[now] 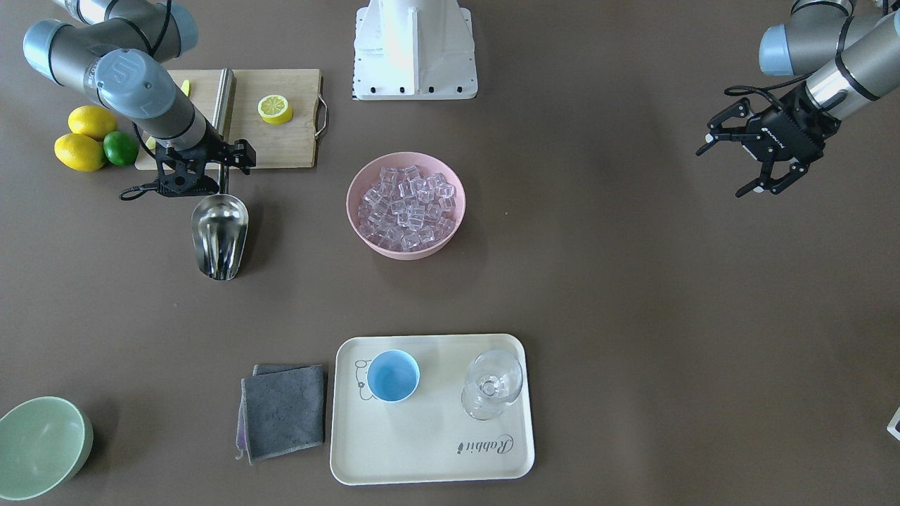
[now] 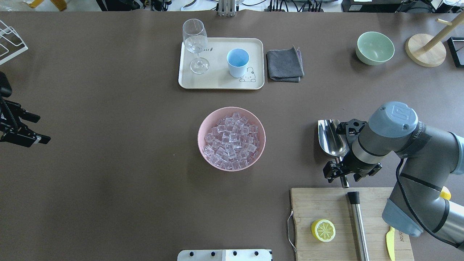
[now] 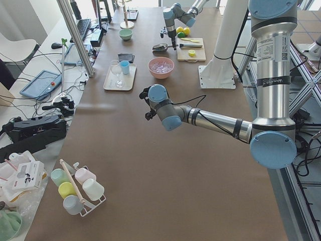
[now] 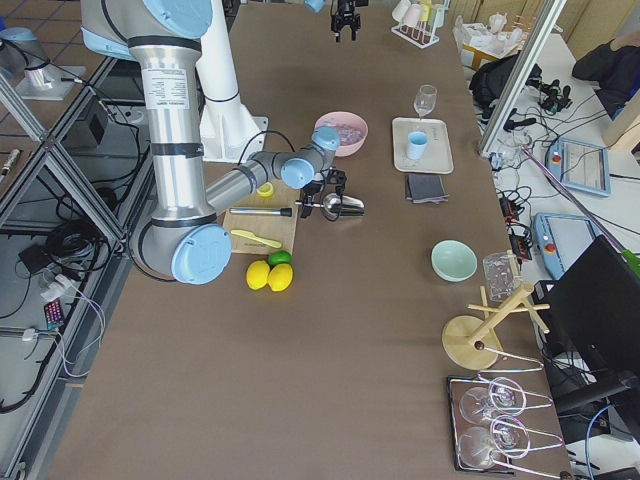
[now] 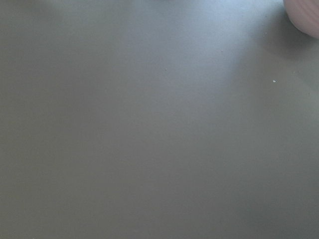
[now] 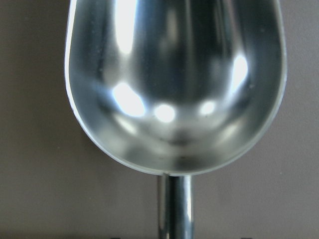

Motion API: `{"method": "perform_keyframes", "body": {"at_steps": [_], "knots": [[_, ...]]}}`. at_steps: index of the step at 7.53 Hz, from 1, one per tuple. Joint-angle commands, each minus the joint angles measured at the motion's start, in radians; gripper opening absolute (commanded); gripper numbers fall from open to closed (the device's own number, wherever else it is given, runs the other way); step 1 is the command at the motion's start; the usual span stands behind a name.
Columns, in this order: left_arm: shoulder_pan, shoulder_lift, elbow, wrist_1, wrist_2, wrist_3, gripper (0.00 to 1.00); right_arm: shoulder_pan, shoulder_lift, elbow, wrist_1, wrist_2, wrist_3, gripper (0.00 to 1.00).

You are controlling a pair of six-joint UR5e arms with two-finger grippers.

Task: Put ice in cup with scoop
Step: 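Lower the right gripper onto the metal scoop handle and grasp it, then lift the scoop with the right gripper toward the pink bowl while the left arm advances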

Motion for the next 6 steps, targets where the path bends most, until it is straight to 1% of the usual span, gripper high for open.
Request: {"method": "perform_keyframes", "body": {"at_steps": [1,2,3,5,6], "knots": [[0.028,-0.036,0.005,-0.008,0.005,0.006,0.99,-0.001,0.003,0.002,0.000,0.004,0.004,0.23],[0.036,-0.036,0.005,-0.008,0.005,0.007,0.99,-0.001,0.003,0.007,0.000,0.004,0.003,0.00],[0.042,-0.042,0.006,-0.010,0.007,0.009,0.99,-0.001,0.003,0.011,-0.002,0.012,0.001,0.00],[0.093,-0.076,0.006,-0.030,0.072,0.007,0.99,0.001,0.006,0.022,-0.012,0.015,-0.013,0.00],[0.111,-0.076,0.008,-0.042,0.086,0.007,0.99,0.005,0.002,0.052,-0.023,0.015,-0.032,0.00]]}}
